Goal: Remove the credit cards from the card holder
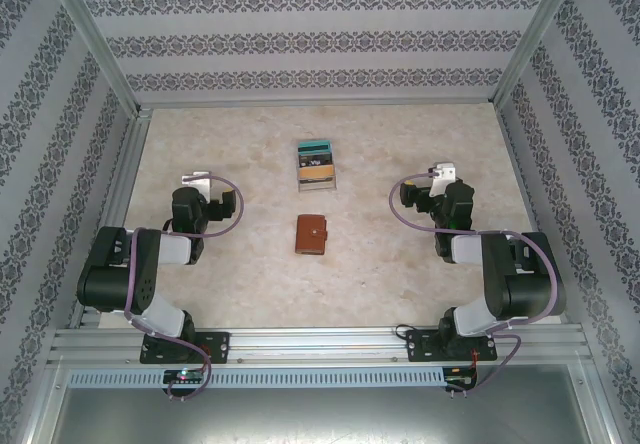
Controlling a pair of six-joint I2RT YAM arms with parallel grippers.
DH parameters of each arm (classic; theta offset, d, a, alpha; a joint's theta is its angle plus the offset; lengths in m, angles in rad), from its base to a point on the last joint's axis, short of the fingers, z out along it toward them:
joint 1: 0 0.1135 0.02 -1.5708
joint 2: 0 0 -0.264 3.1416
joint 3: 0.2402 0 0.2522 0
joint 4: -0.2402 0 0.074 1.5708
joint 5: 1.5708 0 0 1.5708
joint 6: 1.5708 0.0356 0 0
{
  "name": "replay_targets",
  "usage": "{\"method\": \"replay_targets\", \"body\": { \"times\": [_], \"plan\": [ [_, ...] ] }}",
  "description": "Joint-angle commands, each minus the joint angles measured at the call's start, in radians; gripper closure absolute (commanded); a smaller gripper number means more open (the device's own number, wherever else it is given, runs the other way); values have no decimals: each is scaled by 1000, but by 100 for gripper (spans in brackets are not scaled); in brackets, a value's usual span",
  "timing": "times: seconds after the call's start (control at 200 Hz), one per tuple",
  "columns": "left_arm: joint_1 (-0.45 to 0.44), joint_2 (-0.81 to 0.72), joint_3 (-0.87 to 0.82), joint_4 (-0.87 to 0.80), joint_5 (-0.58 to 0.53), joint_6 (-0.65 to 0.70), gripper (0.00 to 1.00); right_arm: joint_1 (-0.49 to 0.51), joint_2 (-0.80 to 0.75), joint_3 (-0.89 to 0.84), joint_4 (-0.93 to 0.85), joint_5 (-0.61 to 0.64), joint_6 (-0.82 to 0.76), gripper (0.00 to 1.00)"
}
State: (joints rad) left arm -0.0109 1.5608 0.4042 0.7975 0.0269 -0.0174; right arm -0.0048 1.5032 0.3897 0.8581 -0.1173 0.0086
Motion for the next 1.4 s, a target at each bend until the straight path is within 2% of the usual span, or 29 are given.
{"method": "replay_targets", "body": {
  "times": [0.0,0.754,0.824,0.934,1.079,1.119,1.184,1.229,1.284,1.394],
  "plan": [
    [15,1,17,19,18,19,1,-8,2,-5,32,7,2,2],
    [16,-3,19,14,16,17,1,-12,2,3,18,47,23,2],
    [16,-49,67,-105,4,15,1,-12,1,2,19,48,25,2],
    [15,-160,213,-430,-73,-18,1,-12,-40,11,-23,109,46,2],
    [15,-276,422,-805,-164,-162,1,-6,-207,55,-235,189,62,2],
    [15,-292,492,-925,-181,-223,1,-8,-259,68,-288,230,111,2],
    [16,-299,607,-1123,-190,-315,1,-15,-336,98,-388,321,289,2],
    [17,-295,659,-1206,-166,-350,1,-20,-385,130,-502,341,409,2],
    [16,-294,692,-1261,-95,-367,1,-35,-426,161,-588,305,477,2],
    [14,-327,668,-1265,37,-419,1,-49,-469,171,-601,174,547,2]
  ]
}}
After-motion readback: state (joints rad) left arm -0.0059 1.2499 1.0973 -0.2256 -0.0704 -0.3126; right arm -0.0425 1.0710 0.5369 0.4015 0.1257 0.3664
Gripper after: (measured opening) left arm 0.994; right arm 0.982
